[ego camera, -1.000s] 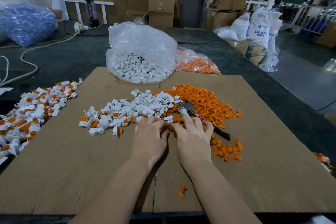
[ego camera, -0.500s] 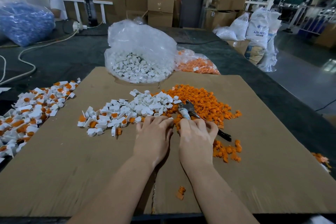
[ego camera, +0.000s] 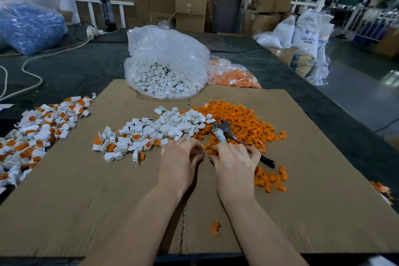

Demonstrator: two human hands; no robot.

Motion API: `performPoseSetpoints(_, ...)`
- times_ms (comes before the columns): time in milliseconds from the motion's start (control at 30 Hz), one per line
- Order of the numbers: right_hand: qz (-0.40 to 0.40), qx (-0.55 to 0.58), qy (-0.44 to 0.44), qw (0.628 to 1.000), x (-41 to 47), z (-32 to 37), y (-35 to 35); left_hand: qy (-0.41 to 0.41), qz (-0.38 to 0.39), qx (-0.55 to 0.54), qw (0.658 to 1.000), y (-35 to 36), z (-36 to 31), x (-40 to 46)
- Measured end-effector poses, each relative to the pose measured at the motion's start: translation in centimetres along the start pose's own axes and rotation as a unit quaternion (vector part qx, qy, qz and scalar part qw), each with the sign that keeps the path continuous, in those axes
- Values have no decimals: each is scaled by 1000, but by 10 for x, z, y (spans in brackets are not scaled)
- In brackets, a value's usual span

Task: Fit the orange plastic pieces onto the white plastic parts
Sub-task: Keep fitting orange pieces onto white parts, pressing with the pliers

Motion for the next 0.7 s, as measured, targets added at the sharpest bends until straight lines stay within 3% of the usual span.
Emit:
performPoseSetpoints(167,6,-3,4,1000,-1,0,-1,-12,-33,-65,997,-7,1,-1)
performPoseSetpoints(300,7,-7,11,1000,-1,-1,0,-80,-66,-125,987,-11,10,-3)
performPoseSetpoints(400,7,-2,13,1000,-1,-1,2,-136,-34,-134,981,-6,16,-4)
performPoseSetpoints(533,7,24,19,1000,-2,-3,2,-109,32,-115,987,1,13,-3)
performPoseSetpoints(700,25,54,-2,998,-2,-1,4,-88,28,-167,982,-1,13,-1)
Point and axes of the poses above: each hand's wrist, its own x-axis towards the middle knuckle, its own y-axis out of the palm, z = x × y, the point moved 5 cm from there along x, towards the middle knuckle, and after that the axes turned 6 degrees about x, right-handed, at the moved point
